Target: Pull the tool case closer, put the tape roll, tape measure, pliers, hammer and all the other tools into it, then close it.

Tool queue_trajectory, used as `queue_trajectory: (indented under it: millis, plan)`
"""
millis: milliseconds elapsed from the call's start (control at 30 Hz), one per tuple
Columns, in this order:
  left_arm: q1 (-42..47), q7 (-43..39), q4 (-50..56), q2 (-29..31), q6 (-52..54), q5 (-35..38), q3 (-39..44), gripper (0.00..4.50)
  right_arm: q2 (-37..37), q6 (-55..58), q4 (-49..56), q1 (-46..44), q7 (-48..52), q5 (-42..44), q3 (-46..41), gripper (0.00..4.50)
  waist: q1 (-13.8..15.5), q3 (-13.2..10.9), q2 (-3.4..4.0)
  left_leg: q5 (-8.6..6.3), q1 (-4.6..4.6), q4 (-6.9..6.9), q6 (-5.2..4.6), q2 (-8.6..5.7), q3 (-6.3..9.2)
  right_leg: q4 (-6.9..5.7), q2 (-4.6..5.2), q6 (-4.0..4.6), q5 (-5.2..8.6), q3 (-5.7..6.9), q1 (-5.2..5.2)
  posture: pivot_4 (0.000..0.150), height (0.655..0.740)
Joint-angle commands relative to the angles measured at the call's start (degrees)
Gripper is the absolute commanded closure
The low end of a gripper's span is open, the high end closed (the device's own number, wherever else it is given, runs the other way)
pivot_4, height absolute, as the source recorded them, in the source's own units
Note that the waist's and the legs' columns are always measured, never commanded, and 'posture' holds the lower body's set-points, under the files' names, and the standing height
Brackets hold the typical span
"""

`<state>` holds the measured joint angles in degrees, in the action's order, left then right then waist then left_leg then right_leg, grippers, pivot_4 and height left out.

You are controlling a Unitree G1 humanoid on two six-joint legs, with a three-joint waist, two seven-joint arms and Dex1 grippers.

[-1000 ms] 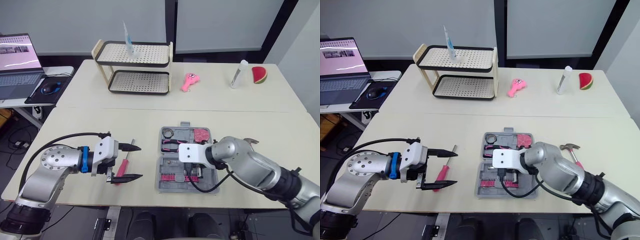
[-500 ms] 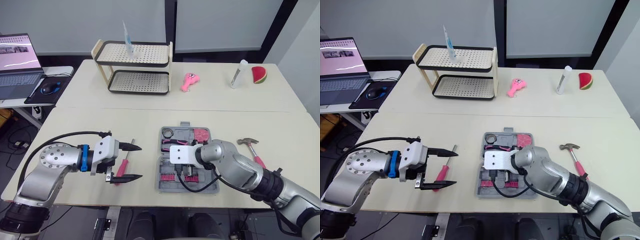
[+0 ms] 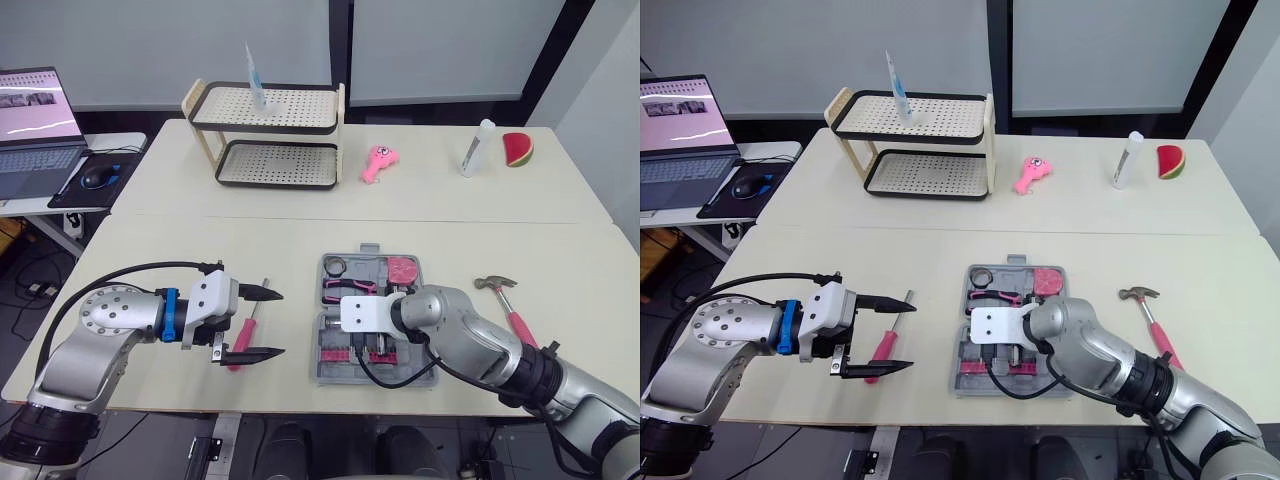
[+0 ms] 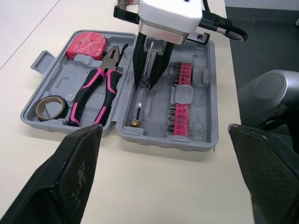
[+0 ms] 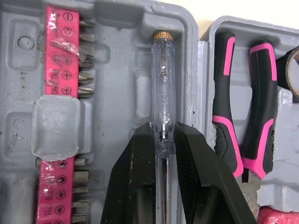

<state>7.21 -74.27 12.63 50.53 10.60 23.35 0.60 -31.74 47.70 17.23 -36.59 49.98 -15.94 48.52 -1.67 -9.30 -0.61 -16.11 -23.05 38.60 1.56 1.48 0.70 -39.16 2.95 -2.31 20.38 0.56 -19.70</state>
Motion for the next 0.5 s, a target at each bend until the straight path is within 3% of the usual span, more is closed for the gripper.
queue_trajectory:
  millis: [33,167,433,500]
  plan:
    - [-0.37,0.14,1.04,0.49,-0.25,-0.09,0.51,0.0,0.6,-0.76,1.14,0.02,0.17,-0.84,-1.27,3.44,0.0,0.0,0.0,0.0,0.0,0.0,0.0,0.0,0.0,0.0,0.0,0.0,0.0,0.0,0.0,0.15,0.74]
    - [-0.56,0.0,1.29,0.58,0.04,-0.09,0.36,0.0,0.43,-1.03,1.7,-0.5,0.51,-1.52,-2.02,2.79,0.0,0.0,0.0,0.0,0.0,0.0,0.0,0.0,0.0,-0.01,0.0,0.0,0.0,0.0,-0.01,0.15,0.74]
    - [0.59,0.02,1.08,-0.24,-0.07,-0.33,-0.61,0.0,0.02,0.05,3.9,-0.87,1.73,-1.07,-4.71,2.79,0.01,0.0,0.0,0.0,0.0,-0.01,0.0,0.0,0.01,-0.01,-0.01,0.0,0.0,0.0,-0.01,0.15,0.74]
    - [1.08,0.02,0.98,-0.6,-0.15,-0.43,-0.96,0.0,-0.19,0.29,4.14,-0.29,2.03,-0.89,-4.96,3.26,0.01,0.0,0.0,0.0,0.0,-0.01,0.0,0.0,0.01,-0.02,-0.01,0.0,0.0,0.0,-0.01,0.15,0.74]
